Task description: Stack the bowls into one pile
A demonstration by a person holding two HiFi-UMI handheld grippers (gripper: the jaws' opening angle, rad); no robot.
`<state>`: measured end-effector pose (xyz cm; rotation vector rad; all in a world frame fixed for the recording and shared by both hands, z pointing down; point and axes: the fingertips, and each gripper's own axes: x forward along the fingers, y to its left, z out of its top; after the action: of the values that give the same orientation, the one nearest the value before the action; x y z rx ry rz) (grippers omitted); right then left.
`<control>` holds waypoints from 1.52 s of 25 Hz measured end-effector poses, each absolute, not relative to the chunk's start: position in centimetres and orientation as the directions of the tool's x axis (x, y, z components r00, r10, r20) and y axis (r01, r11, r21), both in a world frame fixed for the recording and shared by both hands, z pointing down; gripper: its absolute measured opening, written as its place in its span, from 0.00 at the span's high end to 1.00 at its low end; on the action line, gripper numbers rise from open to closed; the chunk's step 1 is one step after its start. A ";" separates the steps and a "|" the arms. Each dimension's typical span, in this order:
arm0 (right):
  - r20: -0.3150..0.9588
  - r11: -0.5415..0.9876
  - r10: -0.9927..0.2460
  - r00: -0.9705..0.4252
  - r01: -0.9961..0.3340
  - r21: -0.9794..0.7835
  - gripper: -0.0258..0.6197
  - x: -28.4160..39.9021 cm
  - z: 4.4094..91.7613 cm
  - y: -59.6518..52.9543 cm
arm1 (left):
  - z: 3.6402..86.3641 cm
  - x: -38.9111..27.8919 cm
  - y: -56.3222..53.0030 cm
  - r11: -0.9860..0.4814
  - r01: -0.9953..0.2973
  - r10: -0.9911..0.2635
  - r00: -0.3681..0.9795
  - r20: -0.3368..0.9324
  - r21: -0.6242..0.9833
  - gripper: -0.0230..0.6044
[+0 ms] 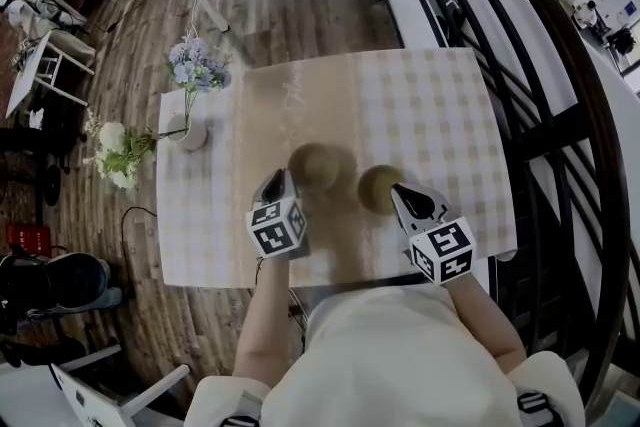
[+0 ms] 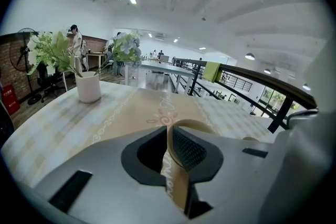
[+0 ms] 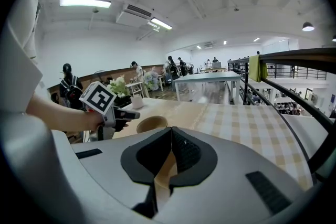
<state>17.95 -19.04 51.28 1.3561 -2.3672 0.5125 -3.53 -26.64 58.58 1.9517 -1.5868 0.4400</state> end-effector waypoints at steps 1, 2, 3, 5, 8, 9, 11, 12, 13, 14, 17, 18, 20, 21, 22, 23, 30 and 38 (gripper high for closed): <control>0.484 0.470 -0.739 -0.468 -0.874 -0.126 0.96 18.1 51.5 -19.1 | 58.3 -3.5 -26.4 -0.125 -0.964 -0.778 0.241 0.581 0.234 0.95; 0.489 0.468 -0.739 -0.463 -0.875 -0.122 0.96 18.3 51.8 -19.1 | 58.0 -3.5 -26.1 -0.124 -0.963 -0.782 0.244 0.574 0.240 0.95; 0.494 0.466 -0.739 -0.458 -0.877 -0.117 0.96 18.5 52.0 -19.1 | 57.7 -3.4 -25.8 -0.123 -0.962 -0.786 0.246 0.567 0.245 0.94; 0.504 0.462 -0.739 -0.448 -0.881 -0.105 0.96 19.0 52.6 -19.1 | 57.0 -3.0 -25.3 -0.122 -0.958 -0.795 0.250 0.553 0.258 0.95; 0.520 0.460 -0.736 -0.433 -0.884 -0.085 0.96 19.6 53.4 -19.5 | 56.2 -2.4 -24.7 -0.129 -0.952 -0.804 0.264 0.533 0.278 0.95; 0.527 0.462 -0.733 -0.430 -0.884 -0.079 0.96 19.8 53.8 -19.6 | 55.9 -2.1 -24.5 -0.131 -0.950 -0.807 0.269 0.526 0.285 0.95; 0.542 0.470 -0.724 -0.427 -0.880 -0.067 0.96 20.1 54.6 -19.8 | 55.5 -1.7 -24.0 -0.131 -0.945 -0.812 0.276 0.514 0.299 0.95; 0.549 0.475 -0.718 -0.427 -0.878 -0.060 0.96 20.2 55.0 -19.9 | 55.2 -1.5 -23.7 -0.131 -0.942 -0.814 0.279 0.509 0.307 0.95; 0.557 0.481 -0.713 -0.426 -0.875 -0.053 0.96 20.3 55.3 -19.9 | 55.0 -1.2 -23.4 -0.132 -0.940 -0.816 0.284 0.503 0.315 0.95; 0.565 0.486 -0.707 -0.425 -0.873 -0.047 0.96 20.5 55.7 -20.0 | 54.9 -1.0 -23.1 -0.133 -0.937 -0.818 0.287 0.498 0.323 0.95; 0.588 0.502 -0.690 -0.421 -0.864 -0.030 0.95 20.7 56.6 -20.3 | 54.4 -0.5 -22.2 -0.133 -0.932 -0.820 0.295 0.491 0.338 0.95; 0.599 0.511 -0.680 -0.423 -0.859 -0.027 0.94 20.8 57.0 -20.3 | 54.3 -0.4 -21.9 -0.134 -0.931 -0.820 0.297 0.490 0.341 0.95; 0.620 0.528 -0.659 -0.427 -0.849 -0.023 0.88 20.8 57.8 -20.3 | 54.4 -0.1 -21.4 -0.133 -0.930 -0.817 0.299 0.493 0.343 0.95; 0.628 0.535 -0.651 -0.426 -0.845 -0.019 0.88 20.8 58.2 -20.3 | 54.5 0.0 -21.1 -0.132 -0.930 -0.815 0.298 0.497 0.342 0.95; 0.635 0.541 -0.645 -0.425 -0.841 -0.014 0.87 20.9 58.5 -20.4 | 54.6 0.1 -20.9 -0.130 -0.931 -0.812 0.297 0.502 0.340 0.95; 0.641 0.547 -0.639 -0.425 -0.837 -0.009 0.85 21.0 58.9 -20.4 | 54.8 0.2 -20.6 -0.127 -0.932 -0.810 0.294 0.507 0.339 0.95; 0.678 0.561 -0.616 -0.401 -0.827 0.021 0.78 21.5 61.1 -20.8 | 55.5 0.6 -18.3 -0.110 -0.937 -0.795 0.284 0.536 0.333 0.95; 0.701 0.546 -0.608 -0.372 -0.838 0.029 0.81 21.5 62.2 -21.1 | 55.5 0.7 -16.6 -0.117 -0.934 -0.777 0.298 0.554 0.339 0.95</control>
<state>21.50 -21.09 62.17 1.1605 -2.1115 0.4395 0.70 -16.62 55.46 1.9341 -1.5206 0.3166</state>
